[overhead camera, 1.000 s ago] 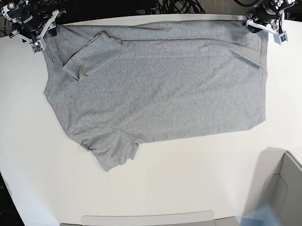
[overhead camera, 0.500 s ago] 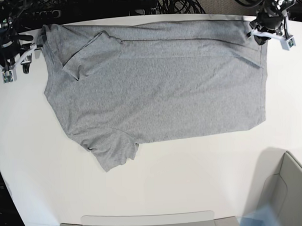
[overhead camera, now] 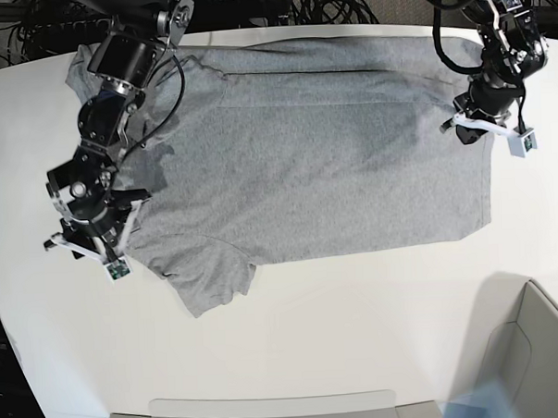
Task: Fold the T-shirt properly
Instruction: 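Move both grippers across the shirt to its opposite side edge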
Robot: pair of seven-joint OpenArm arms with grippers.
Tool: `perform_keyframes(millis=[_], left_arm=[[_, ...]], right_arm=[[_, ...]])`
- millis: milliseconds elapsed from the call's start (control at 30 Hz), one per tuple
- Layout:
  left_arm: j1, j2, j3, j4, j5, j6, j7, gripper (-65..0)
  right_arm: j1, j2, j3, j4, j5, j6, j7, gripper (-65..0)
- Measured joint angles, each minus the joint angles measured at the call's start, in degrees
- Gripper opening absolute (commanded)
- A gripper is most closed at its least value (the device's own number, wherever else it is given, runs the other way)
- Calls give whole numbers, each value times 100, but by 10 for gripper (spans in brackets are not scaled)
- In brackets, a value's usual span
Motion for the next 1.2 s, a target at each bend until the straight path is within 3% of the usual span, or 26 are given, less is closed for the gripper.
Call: perform_keyframes(millis=[133, 333, 367, 433, 667, 800, 933, 1067, 1200], left_arm=[[-22, -13, 0, 0, 26, 2, 50, -650], [-20, -39, 92, -11, 46, 2, 61, -650], [-22, -42, 138, -33, 44, 0, 66, -650], [-22, -33, 173, -87, 24, 0, 68, -650], [-35, -70, 170, -166, 46, 2, 61, -650], [-33, -68, 170, -166, 44, 2, 66, -650], [-37, -166, 271, -173, 44, 2, 61, -650], [-35, -483, 715, -173, 46, 2, 48, -650], [-52, -514, 879, -173, 4, -2, 46, -650]], right_arm=[[358, 11, -177, -1086, -70, 0, 129, -383], [507, 17, -232, -2516, -48, -35, 1117, -383], [481, 17, -232, -2573, 48, -199, 1290, -383], [468, 11, -219, -2603, 37, -227, 1276, -383], [-282, 9, -210, -1808, 210, -313, 1434, -383], [-737, -13, -221, -1075, 212, -308, 844, -383], [-1169, 4, -205, -566, 654, -295, 638, -383], [-1294, -13, -210, -118, 741, -273, 332, -381], [-1003, -31, -229, 424, 789, -278, 352, -379]])
